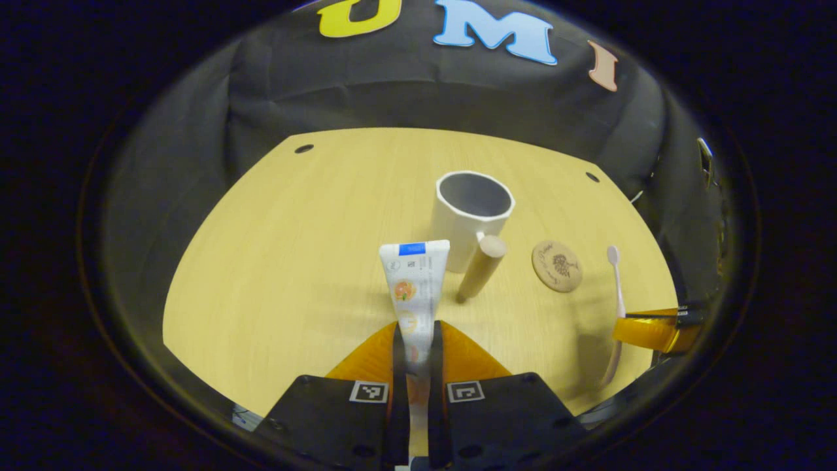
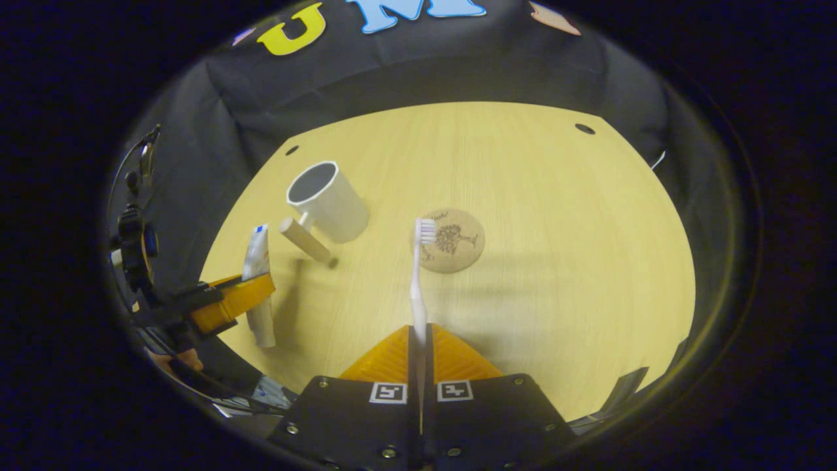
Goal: Put the toothbrush and toothpaste on the desktop into the cup, then pick up the cup and place it on the coaster on the desktop.
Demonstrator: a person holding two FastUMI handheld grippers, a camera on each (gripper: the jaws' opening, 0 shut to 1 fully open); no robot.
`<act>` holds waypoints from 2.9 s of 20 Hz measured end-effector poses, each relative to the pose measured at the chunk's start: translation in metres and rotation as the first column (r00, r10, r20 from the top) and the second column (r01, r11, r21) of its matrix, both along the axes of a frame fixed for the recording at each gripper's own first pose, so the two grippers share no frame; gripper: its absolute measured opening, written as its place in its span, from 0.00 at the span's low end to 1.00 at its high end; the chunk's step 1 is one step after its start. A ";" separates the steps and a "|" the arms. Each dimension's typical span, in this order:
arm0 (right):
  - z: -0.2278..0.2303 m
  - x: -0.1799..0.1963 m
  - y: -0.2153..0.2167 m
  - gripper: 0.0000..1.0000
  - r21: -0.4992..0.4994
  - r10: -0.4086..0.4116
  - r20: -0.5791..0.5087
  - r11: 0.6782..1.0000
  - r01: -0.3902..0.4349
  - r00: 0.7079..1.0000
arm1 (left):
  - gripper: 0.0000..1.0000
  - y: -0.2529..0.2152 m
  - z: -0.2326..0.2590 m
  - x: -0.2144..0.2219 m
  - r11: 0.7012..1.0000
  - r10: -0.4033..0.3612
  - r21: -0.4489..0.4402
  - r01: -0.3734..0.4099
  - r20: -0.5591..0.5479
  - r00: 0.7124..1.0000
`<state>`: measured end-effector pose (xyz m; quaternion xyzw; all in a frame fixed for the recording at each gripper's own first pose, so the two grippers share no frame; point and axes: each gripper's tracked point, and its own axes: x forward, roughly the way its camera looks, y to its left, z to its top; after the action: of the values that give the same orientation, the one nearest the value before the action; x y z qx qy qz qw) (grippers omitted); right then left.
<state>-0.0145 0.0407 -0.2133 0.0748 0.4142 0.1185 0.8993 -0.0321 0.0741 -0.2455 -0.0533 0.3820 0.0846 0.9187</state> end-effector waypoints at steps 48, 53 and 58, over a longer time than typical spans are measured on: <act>0.100 0.062 -0.005 0.03 0.007 0.029 0.377 0.999 -0.035 0.926 | 0.25 -0.034 0.066 0.188 0.991 -0.132 0.057 0.119 0.485 0.865; 0.099 0.068 -0.002 0.03 0.031 0.023 0.373 0.999 -0.037 0.927 | 0.36 -0.042 0.058 0.186 0.982 -0.188 0.101 0.159 0.456 0.870; 0.103 0.072 0.000 0.03 0.021 0.031 0.396 0.999 -0.043 0.918 | 0.55 -0.041 0.060 0.181 0.982 -0.186 0.097 0.160 0.445 0.876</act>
<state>0.0577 0.0408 -0.1101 0.0545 0.2238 0.1542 0.9608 0.1489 0.0327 -0.1855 -0.0110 0.1586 -0.0017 0.9873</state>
